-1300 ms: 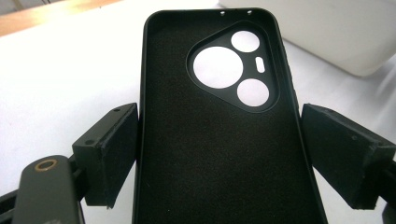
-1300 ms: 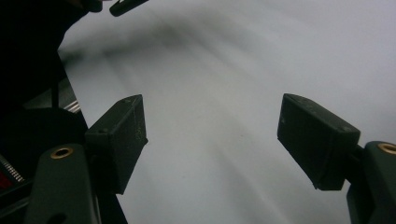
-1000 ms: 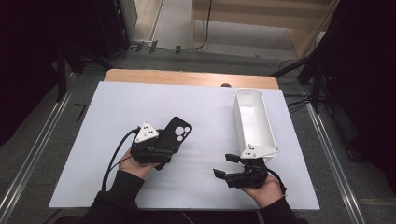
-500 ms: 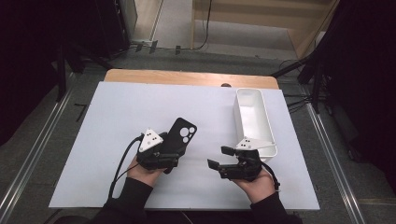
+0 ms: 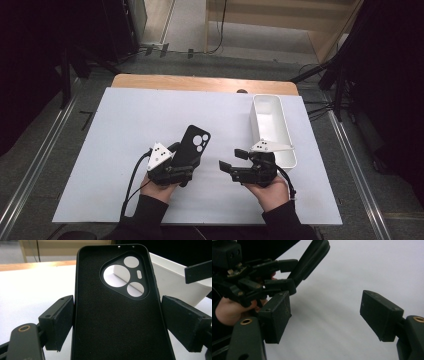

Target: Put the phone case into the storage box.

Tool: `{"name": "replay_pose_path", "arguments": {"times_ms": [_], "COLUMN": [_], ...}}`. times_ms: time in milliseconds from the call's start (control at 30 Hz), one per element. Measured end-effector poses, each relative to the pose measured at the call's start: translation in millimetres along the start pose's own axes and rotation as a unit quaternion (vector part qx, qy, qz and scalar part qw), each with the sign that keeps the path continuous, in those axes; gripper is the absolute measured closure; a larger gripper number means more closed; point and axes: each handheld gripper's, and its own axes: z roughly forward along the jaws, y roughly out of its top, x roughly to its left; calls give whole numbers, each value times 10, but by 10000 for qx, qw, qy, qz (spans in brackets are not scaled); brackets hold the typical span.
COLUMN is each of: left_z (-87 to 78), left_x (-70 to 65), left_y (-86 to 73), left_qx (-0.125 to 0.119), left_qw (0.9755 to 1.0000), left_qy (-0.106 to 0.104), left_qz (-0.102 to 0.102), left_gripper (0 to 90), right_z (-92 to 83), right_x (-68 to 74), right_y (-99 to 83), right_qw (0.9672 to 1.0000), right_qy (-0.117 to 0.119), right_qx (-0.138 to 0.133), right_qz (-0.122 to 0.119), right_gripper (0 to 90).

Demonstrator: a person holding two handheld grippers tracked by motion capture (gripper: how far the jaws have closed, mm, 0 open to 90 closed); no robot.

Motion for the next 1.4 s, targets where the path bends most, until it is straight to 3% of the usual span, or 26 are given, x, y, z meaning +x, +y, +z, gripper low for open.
{"name": "replay_pose_path", "arguments": {"times_ms": [133,233,333,600,633,1000,1400], "left_z": [4,7,11,18,17,19,21], "left_x": [-17,-28,-44,-132,-143,-189,-239], "left_y": [-27,-78,-101,-145,-157,-184,-206], "left_qx": [-78,-149,-195,-310,-279,-317,-369], "left_qw": [9999,9995,9992,9993,9994,9993,9989], "left_qy": [16,45,69,134,151,182,295], "left_qz": [-84,-266,-341,-139,-104,-29,39], "left_gripper": [136,136,136,136,136,136,136], "right_z": [32,90,113,182,199,304,423], "right_x": [22,65,79,80,79,48,37], "right_y": [55,93,109,191,204,237,294], "right_qw": [9999,9999,9999,10000,10000,9987,9975], "right_qy": [36,-44,-26,-6,42,214,312], "right_qx": [-95,-93,-77,-34,-25,12,36], "right_qz": [83,-136,-93,-32,81,467,638], "right_gripper": [230,230,232,236,237,236,242]}}
